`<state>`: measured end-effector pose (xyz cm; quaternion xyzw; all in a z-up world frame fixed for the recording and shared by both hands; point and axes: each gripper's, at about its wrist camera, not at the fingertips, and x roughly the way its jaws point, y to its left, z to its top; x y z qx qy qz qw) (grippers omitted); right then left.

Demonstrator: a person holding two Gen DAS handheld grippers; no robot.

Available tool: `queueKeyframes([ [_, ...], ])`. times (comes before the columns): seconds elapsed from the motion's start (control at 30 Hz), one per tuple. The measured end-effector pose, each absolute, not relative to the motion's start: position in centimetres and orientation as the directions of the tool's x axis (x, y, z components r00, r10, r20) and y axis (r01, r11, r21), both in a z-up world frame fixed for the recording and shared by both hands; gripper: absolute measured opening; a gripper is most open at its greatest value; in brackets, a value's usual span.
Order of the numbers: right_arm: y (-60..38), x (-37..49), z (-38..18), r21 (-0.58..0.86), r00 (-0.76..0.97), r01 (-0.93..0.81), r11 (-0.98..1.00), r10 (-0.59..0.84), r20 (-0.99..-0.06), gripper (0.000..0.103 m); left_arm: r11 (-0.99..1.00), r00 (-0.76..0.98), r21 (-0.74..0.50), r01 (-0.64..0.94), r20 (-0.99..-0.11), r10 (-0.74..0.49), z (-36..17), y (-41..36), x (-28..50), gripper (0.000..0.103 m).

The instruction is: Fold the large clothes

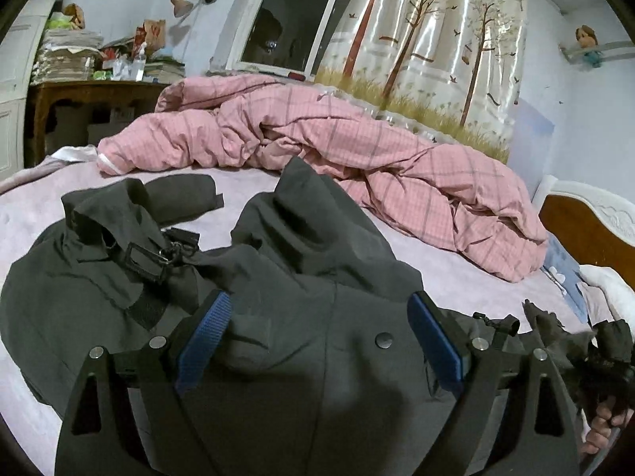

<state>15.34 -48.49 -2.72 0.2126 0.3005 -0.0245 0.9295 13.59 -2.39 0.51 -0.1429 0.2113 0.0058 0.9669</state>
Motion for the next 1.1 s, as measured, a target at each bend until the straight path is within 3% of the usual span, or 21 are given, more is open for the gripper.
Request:
queueKeyframes([
  [0.2,-42.1,13.8,-0.6,0.459,0.792,-0.121,0.88,0.364,-0.49,0.004,0.966,0.916,-0.255,-0.041,-0.395,-0.066,0.7,-3.1,13.2,0.09],
  [0.37,-38.4,14.5,-1.3,0.375,0.729,-0.206,0.904,0.397,-0.557,0.008,0.968,0.908,-0.251,-0.019,-0.409,-0.088,0.6,-3.6,13.3,0.09],
  [0.47,-40.1,15.0,-2.1,0.403,0.728,-0.124,0.907,0.359,-0.584,0.015,0.968,0.903,-0.25,-0.009,-0.419,-0.099,0.5,-3.9,13.4,0.09],
  [0.57,-42.6,13.9,-0.6,0.399,0.806,-0.047,0.916,0.271,-0.526,0.036,0.968,0.9,-0.251,0.002,-0.422,-0.112,0.5,-4.1,13.4,0.09],
  [0.6,-43.6,13.2,0.0,0.4,0.836,-0.026,0.916,0.239,-0.495,0.054,0.969,0.9,-0.248,0.007,-0.421,-0.114,0.5,-4.2,13.4,0.09],
  [0.63,-44.9,12.5,0.7,0.416,0.865,-0.004,0.909,0.212,-0.454,0.064,0.971,0.9,-0.238,0.008,-0.421,-0.111,0.5,-4.3,13.4,0.09],
  [0.8,-50.2,11.8,1.0,0.517,0.894,0.151,0.843,0.107,-0.436,0.064,0.974,0.897,-0.226,0.0,-0.431,-0.1,0.3,-4.6,13.6,0.09],
  [0.87,-51.3,12.6,0.0,0.487,0.86,0.244,0.838,0.044,-0.508,0.064,0.976,0.896,-0.217,-0.003,-0.435,-0.094,0.2,-4.7,13.6,0.09],
  [0.93,-51.9,13.4,-1.6,0.436,0.81,0.325,0.839,-0.01,-0.586,0.055,0.978,0.894,-0.211,-0.003,-0.439,-0.092,0.1,-4.8,13.7,0.09],
  [1.1,-52.0,16.6,-4.4,0.319,0.746,0.371,0.872,-0.075,-0.662,0.05,0.978,0.887,-0.206,0.013,-0.45,-0.107,-0.1,-5.1,13.8,0.09],
])
